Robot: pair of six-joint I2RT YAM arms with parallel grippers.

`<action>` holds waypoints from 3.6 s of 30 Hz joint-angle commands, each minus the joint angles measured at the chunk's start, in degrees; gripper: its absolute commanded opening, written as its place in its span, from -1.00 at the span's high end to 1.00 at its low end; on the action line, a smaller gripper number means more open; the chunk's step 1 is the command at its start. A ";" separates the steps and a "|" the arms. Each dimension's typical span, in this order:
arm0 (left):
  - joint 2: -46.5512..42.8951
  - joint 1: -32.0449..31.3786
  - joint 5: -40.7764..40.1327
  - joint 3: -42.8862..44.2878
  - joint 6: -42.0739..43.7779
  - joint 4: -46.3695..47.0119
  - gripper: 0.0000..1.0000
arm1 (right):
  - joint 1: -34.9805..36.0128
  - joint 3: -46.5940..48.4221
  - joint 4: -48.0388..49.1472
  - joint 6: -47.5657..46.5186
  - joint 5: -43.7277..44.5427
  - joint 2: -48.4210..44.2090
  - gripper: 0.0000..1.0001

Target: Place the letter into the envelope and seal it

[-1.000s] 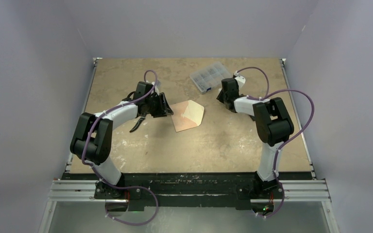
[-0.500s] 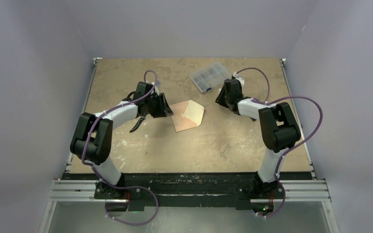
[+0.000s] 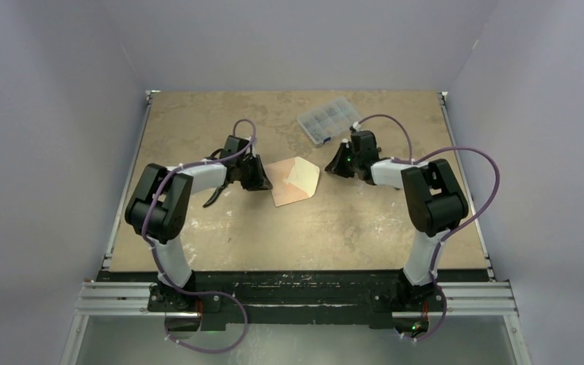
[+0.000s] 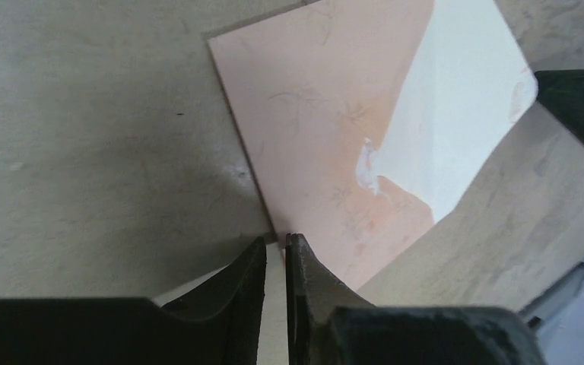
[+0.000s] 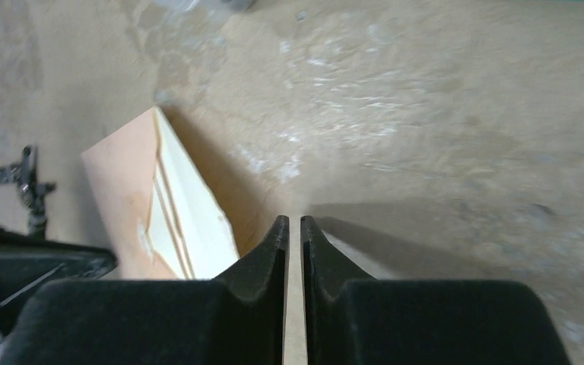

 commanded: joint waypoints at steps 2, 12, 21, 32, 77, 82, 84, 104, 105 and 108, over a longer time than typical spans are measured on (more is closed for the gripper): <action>3.07 -1.18 -6.30 2.56 -2.19 1.10 0.74 | 0.39 -0.36 6.66 0.17 -12.26 2.34 0.78; 6.64 -2.24 -11.32 4.97 -1.82 -3.29 0.84 | 1.28 -4.25 22.44 0.05 -27.22 1.58 0.81; 6.74 -2.62 -10.22 4.59 -1.90 -2.49 0.86 | 6.60 1.74 14.28 -5.26 -18.95 3.97 0.79; 7.50 -2.62 -8.34 4.49 -2.30 -1.39 0.89 | 11.60 6.15 7.41 -8.94 -5.73 8.17 0.80; 17.52 0.45 -0.28 17.01 -3.32 0.33 1.00 | 27.77 5.19 -10.81 -20.41 21.10 14.77 0.48; 18.02 0.45 -3.57 16.37 -3.89 -0.68 1.00 | 27.56 1.93 -9.35 -21.46 18.37 13.01 0.56; 18.14 0.45 -3.96 16.23 -4.08 -0.82 1.00 | 27.55 0.10 -7.29 -22.10 17.03 11.86 0.60; 8.52 0.59 1.00 15.47 -2.31 1.60 1.00 | 27.37 2.32 -11.32 -15.41 19.52 13.59 0.55; 6.34 0.69 0.89 14.69 -2.18 1.50 0.99 | 27.37 2.87 -12.28 -14.55 19.69 14.18 0.52; 1.05 0.91 3.07 10.82 -2.46 2.62 0.90 | 27.39 3.19 -13.75 -12.53 21.11 15.51 0.42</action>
